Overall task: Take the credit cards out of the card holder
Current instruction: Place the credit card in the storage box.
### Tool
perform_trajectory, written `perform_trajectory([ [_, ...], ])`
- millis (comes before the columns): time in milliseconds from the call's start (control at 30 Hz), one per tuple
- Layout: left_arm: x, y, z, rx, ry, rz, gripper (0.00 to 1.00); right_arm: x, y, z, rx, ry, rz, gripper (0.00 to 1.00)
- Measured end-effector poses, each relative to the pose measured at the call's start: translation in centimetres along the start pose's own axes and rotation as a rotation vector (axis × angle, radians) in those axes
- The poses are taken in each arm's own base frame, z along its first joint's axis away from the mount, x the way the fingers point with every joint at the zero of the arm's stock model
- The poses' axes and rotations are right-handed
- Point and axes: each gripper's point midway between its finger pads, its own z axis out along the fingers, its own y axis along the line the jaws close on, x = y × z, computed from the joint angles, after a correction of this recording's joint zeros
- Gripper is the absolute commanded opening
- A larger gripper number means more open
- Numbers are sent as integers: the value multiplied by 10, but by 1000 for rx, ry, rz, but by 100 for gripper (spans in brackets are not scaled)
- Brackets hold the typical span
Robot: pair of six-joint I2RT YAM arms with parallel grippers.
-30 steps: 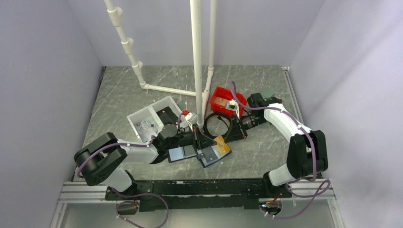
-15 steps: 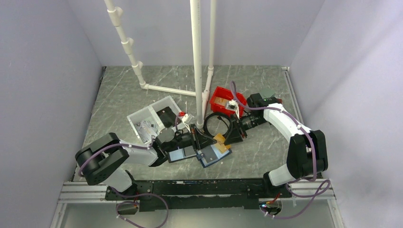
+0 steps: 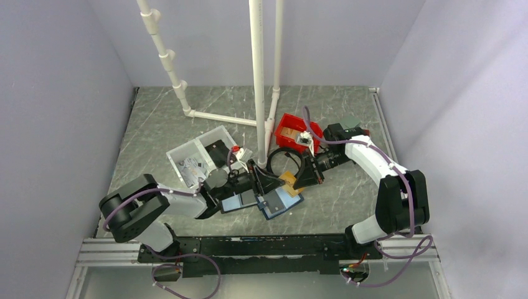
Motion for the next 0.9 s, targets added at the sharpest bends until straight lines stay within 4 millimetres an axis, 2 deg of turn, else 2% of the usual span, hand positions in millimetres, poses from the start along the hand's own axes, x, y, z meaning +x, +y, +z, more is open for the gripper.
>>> perform_trajectory([
  [167,-6,2,-6,-45,-9,23,82,0,-1,-1,6,-2,2,0],
  [300,-15,-2,-22,-100,18,89,98,-1,-8,-12,49,-25,2,0],
  [400,-28,-4,-34,-181,62,158,99,-3,-13,-22,88,-47,-3,0],
  [500,-55,-3,-47,-264,78,221,99,-4,-19,-33,133,-61,-5,0],
  [633,-99,18,-76,-420,66,282,99,-12,-28,-48,193,-81,-14,0],
  [900,-145,61,-106,-612,151,318,99,-74,-66,-119,418,-127,-117,0],
])
